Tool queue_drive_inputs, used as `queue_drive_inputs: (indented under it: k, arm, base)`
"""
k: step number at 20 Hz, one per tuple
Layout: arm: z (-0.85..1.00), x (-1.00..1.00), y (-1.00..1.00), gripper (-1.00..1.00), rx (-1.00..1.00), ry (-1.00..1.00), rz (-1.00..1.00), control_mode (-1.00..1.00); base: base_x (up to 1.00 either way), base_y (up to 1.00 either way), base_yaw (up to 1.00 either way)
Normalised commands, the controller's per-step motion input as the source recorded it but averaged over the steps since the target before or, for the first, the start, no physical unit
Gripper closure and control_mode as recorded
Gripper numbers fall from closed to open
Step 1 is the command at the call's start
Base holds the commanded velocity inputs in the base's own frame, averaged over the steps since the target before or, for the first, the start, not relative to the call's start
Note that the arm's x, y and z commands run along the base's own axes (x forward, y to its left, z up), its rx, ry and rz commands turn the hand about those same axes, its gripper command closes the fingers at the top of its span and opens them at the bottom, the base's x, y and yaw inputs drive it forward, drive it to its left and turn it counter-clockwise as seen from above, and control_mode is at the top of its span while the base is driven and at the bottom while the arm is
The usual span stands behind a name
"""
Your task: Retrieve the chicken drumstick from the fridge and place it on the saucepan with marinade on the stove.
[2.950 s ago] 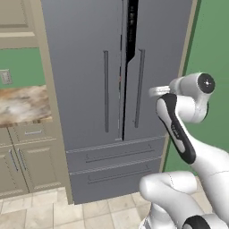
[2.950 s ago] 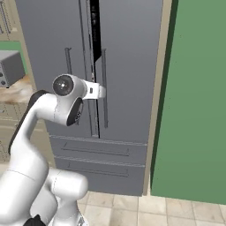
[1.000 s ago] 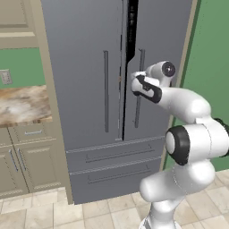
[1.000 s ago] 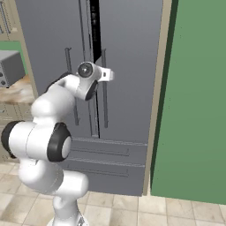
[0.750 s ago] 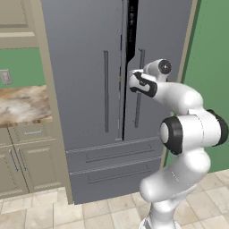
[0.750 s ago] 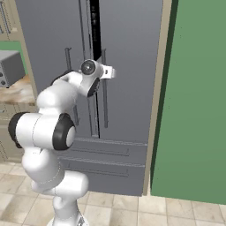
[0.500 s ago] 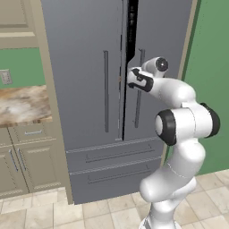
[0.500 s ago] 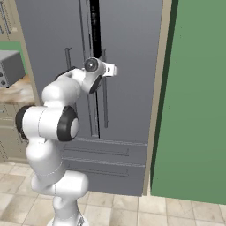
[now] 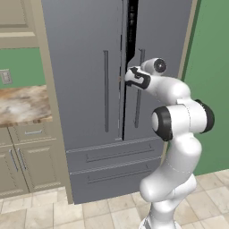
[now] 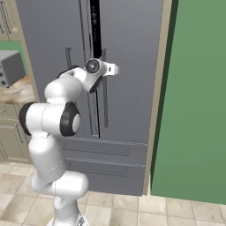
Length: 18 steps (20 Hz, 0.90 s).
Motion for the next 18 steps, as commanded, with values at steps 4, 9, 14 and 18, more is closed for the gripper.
queue_drive_inputs:
  k: [4, 9, 14, 18]
  arm:
    - [0.00, 0.57, -0.05, -1.00, 0.00, 0.00, 0.00, -1.00]
    - [0.00, 0.44, 0.00, 1.00, 0.00, 0.03, 0.00, -1.00]
    - [0.00, 0.06, 0.00, 1.00, 0.00, 0.01, 0.00, -1.00]
    - [0.00, 0.00, 0.00, 1.00, 0.00, 0.00, 0.00, -1.00]
  base:
    - [0.00, 0.00, 0.00]
    - [0.00, 0.00, 0.00]
    - [0.00, 0.00, 0.00]
    - [0.00, 0.00, 0.00]
